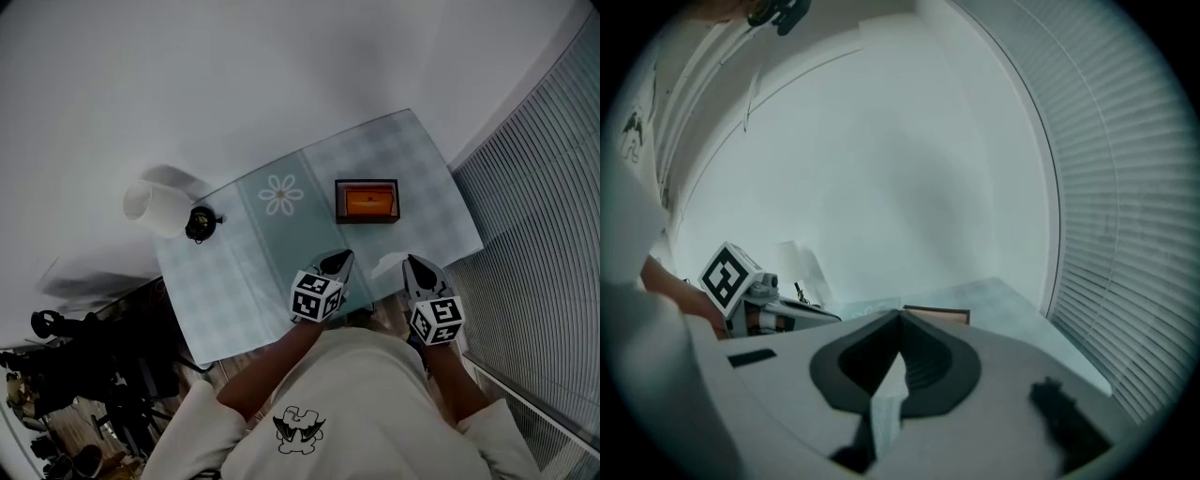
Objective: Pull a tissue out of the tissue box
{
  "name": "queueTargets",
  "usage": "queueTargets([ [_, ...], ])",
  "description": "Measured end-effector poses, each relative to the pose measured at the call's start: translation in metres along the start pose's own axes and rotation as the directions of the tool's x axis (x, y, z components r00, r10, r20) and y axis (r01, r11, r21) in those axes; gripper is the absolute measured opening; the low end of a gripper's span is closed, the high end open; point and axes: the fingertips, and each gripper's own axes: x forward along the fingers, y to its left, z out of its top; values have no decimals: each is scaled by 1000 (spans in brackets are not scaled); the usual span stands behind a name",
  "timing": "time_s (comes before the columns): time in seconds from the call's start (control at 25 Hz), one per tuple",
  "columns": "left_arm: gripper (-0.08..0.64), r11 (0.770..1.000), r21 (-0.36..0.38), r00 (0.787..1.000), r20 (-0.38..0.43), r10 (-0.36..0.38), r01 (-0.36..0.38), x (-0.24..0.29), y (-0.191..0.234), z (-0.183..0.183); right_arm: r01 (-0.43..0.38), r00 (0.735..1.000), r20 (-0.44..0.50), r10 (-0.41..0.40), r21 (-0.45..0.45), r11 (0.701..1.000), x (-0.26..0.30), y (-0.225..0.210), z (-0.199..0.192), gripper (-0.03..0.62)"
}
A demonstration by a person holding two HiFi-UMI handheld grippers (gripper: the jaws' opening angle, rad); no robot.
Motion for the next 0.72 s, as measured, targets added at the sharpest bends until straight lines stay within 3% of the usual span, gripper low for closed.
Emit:
queueTargets([
  [0.48, 6, 1000, 10, 998, 56, -26, 26, -11, -19, 12, -24, 996, 88, 16, 90, 996, -9, 12, 12, 12],
  [0.72, 6, 1000, -4, 998, 55, -23, 24, -12, -18, 8, -24, 993, 114, 14, 92, 995, -13, 12, 17, 12],
])
